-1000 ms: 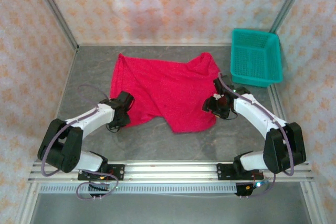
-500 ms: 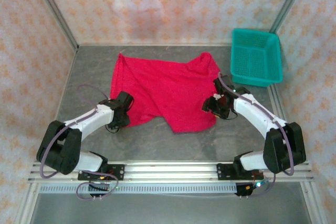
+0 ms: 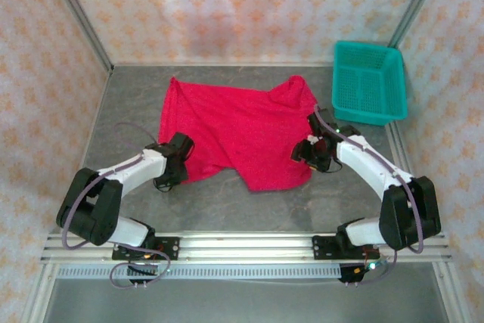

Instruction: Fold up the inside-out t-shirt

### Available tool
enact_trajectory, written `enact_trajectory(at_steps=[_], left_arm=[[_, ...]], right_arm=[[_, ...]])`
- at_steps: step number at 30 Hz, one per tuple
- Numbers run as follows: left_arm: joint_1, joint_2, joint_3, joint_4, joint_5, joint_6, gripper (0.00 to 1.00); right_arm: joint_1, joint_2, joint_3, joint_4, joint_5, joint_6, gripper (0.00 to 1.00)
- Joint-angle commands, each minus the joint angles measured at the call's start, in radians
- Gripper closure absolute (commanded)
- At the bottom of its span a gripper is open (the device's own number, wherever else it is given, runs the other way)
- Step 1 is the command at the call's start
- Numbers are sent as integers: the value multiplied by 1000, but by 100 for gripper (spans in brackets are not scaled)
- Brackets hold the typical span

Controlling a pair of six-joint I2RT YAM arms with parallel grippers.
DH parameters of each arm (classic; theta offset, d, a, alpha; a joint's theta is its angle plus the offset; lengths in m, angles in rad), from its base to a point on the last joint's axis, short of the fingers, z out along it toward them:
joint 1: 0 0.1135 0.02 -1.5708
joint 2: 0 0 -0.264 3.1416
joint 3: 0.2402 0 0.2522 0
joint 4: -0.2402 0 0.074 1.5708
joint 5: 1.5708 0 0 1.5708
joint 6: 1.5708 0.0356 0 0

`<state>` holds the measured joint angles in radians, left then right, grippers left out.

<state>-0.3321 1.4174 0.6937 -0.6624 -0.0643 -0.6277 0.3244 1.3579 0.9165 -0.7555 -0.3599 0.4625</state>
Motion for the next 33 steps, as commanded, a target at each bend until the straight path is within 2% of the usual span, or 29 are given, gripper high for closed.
enact_trajectory(at_steps=[1, 6, 10, 11, 12, 13, 14, 16, 18, 20, 21, 23, 27, 30, 33], left_arm=[[-4, -47, 20, -63, -47, 5, 100], [-4, -135, 93, -135, -37, 5, 100], [-1, -205, 146, -167, -13, -4, 100], [5, -222, 159, -172, -7, -4, 100], [14, -236, 171, -176, -3, -2, 100], [33, -251, 185, -179, 1, 2, 100], [61, -265, 196, -182, 12, 11, 100], [126, -284, 220, -187, 57, 31, 100], [174, -296, 242, -190, 104, 47, 100], [177, -297, 256, -184, 138, 59, 100], [178, -293, 250, -170, 173, 64, 97], [163, -280, 218, -121, 243, 66, 85], [93, -236, 155, -64, 211, 36, 69], [52, -163, 150, -15, 215, 31, 61], [28, -71, 199, -19, 185, 45, 61]], right_arm=[[12, -16, -33, -51, 4, -2, 38], [72, -40, -132, 3, -50, 58, 37], [107, -20, -233, 187, -89, 147, 37], [108, -2, -238, 244, -79, 166, 43], [108, 15, -228, 278, -56, 174, 54], [108, 35, -201, 293, -26, 179, 69], [105, 46, -155, 276, 8, 171, 84], [101, 51, -60, 215, 61, 144, 100], [93, 35, 44, 126, 98, 101, 100], [81, 2, 149, 25, 119, 64, 100], [74, -16, 192, -5, 116, 54, 100], [65, -57, 285, -64, 102, 40, 100], [46, -79, 448, -132, 95, 39, 100], [17, -9, 550, -122, 79, 41, 100], [-27, 145, 664, -72, 54, 41, 100]])
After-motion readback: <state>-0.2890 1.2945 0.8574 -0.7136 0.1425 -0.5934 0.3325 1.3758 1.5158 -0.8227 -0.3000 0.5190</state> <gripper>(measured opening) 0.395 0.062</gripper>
